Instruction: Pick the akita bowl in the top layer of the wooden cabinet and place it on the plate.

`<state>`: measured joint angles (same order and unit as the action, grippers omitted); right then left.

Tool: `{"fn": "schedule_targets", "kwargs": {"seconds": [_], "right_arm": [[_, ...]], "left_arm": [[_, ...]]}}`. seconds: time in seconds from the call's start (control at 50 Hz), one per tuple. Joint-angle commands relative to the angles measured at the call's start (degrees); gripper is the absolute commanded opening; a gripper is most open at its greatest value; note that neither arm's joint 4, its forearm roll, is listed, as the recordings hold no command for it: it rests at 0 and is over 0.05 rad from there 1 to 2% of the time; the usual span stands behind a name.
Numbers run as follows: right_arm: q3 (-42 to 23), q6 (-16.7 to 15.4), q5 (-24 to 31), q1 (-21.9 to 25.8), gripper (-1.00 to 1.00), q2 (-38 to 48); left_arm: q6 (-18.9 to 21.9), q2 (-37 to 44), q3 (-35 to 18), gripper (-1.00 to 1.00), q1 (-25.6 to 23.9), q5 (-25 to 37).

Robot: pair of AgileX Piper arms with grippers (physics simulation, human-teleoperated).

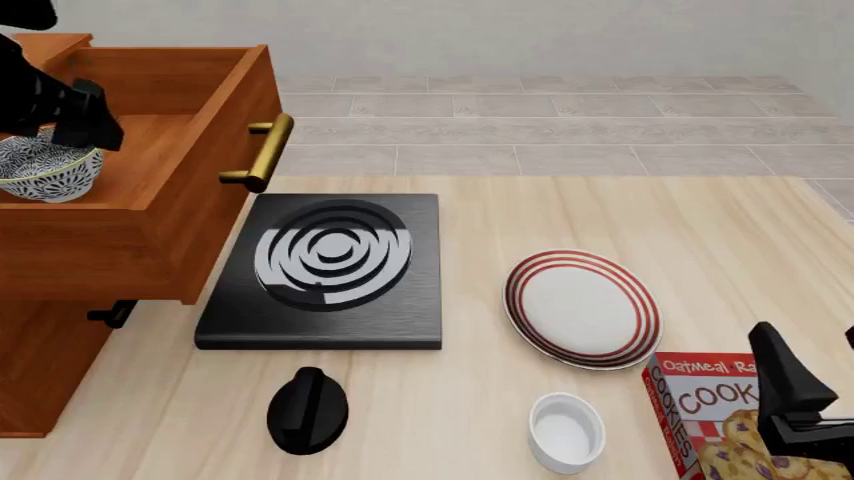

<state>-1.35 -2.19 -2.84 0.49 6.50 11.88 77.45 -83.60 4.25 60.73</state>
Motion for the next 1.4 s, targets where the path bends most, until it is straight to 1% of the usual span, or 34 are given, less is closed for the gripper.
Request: {"fn": "schedule_targets", "kwargs": {"seconds": [0.02, 0.16, 0.38, 0.48, 1.04, 1.2, 1.22, 1.26, 1.28, 1.3, 1.34, 1.36, 1.4], "right_arm": [[-0.1, -0.1, 0.9, 0.0, 1.00, -0.8], [-0.1, -0.1, 1.9, 0.0, 1.00, -1.8], [0.1, -0.1, 0.6, 0.0, 1.00, -0.6], [0.2, -0.1, 0.1, 0.1, 1.00, -0.1], [0.2, -0.5, 0.0, 0.1, 1.00, 0.1], [0.2, -0.5, 0.1, 0.1, 1.00, 0.1], [0.2, -0.6, 0.1, 0.1, 1.00, 0.1], [0.2, -0.5, 0.2, 0.1, 1.00, 0.0], [0.2, -0.5, 0.2, 0.1, 1.00, 0.0], [0.2, -0.5, 0.3, 0.1, 1.00, -0.2], [0.2, -0.5, 0.7, 0.1, 1.00, -0.6], [0.2, -0.5, 1.1, 0.1, 1.00, -0.9], [0.2, -0.5, 1.6, 0.1, 1.00, -1.4]], "left_arm": [[0.0, 0.3, 2.1, 1.00, 0.0, -1.4], [-0.1, 0.7, 3.6, 1.00, 0.3, -2.7], [0.1, 1.0, 5.5, 1.00, 0.9, -4.0], [0.4, 1.0, 7.5, 1.00, 1.2, -5.4], [0.1, 2.3, 9.5, 1.00, 2.0, -7.8], [-0.5, 2.3, 10.0, 1.00, 1.0, -8.3], [-0.6, 2.4, 9.9, 1.00, 1.5, -8.4], [-0.9, 2.2, 9.8, 1.00, 0.7, -8.3], [-2.2, 2.0, 9.7, 1.00, -1.2, -8.3], [-1.4, 2.2, 9.7, 1.00, 0.2, -8.3], [-2.0, 2.1, 9.4, 1.00, -0.5, -8.2], [-1.6, 2.0, 9.4, -1.00, -0.5, -8.2], [-1.4, 1.9, 9.4, -1.00, -0.6, -8.3]]}}
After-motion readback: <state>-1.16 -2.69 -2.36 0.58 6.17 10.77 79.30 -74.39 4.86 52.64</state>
